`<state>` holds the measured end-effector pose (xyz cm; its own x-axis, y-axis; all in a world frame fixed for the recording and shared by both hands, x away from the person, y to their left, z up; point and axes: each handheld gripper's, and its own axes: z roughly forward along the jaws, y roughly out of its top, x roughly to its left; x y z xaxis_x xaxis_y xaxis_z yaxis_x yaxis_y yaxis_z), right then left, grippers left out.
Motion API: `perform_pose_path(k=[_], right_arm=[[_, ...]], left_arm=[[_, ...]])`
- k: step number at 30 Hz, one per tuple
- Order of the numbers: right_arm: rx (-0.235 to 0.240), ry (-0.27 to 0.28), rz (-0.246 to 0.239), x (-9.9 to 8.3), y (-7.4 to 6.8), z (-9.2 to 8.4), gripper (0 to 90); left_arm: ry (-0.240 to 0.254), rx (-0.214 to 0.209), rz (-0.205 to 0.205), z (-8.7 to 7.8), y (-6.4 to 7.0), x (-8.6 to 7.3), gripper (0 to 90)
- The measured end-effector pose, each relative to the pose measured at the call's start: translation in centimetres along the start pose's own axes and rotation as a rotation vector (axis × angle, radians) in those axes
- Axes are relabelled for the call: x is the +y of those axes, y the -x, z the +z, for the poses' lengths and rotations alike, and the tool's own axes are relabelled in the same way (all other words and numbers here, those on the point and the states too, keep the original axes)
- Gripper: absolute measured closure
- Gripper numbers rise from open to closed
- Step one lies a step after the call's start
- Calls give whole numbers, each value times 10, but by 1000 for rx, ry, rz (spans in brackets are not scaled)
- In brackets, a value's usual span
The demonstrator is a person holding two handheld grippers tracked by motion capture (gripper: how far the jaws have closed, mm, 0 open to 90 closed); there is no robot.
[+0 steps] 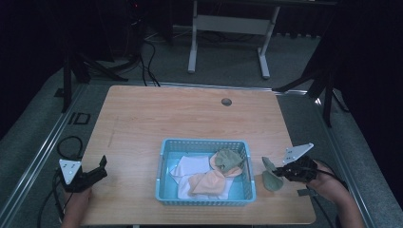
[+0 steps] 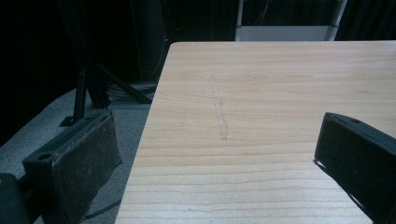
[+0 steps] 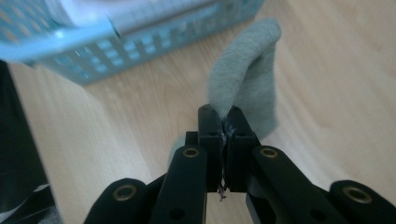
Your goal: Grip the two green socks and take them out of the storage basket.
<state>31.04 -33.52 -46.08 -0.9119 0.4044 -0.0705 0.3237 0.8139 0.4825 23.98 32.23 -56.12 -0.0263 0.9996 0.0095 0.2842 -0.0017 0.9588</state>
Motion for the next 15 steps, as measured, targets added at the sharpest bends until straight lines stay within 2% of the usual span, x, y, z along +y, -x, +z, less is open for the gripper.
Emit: perform_pose_path(k=[1,4,8,9,11,12,14,15], right_arm=[[0,0,0,0,0,0,876],[16,-28,45,-19,0,15,872],[14,-43,59,-26,-2,22,871],[16,-77,60,-31,-4,28,868],[19,-94,72,-35,-5,33,861],[23,-99,73,-37,-5,36,835],[33,-118,64,-37,-7,39,718],[34,-123,51,-35,-8,38,709]], left_arm=[[0,0,0,0,0,0,5],[-1,-1,2,0,0,0,4],[0,0,2,0,0,0,4],[-1,0,2,0,0,0,4],[-1,1,2,0,0,0,4],[-1,1,3,0,0,0,4],[-1,2,1,0,0,0,5],[-1,2,1,0,0,0,4]])
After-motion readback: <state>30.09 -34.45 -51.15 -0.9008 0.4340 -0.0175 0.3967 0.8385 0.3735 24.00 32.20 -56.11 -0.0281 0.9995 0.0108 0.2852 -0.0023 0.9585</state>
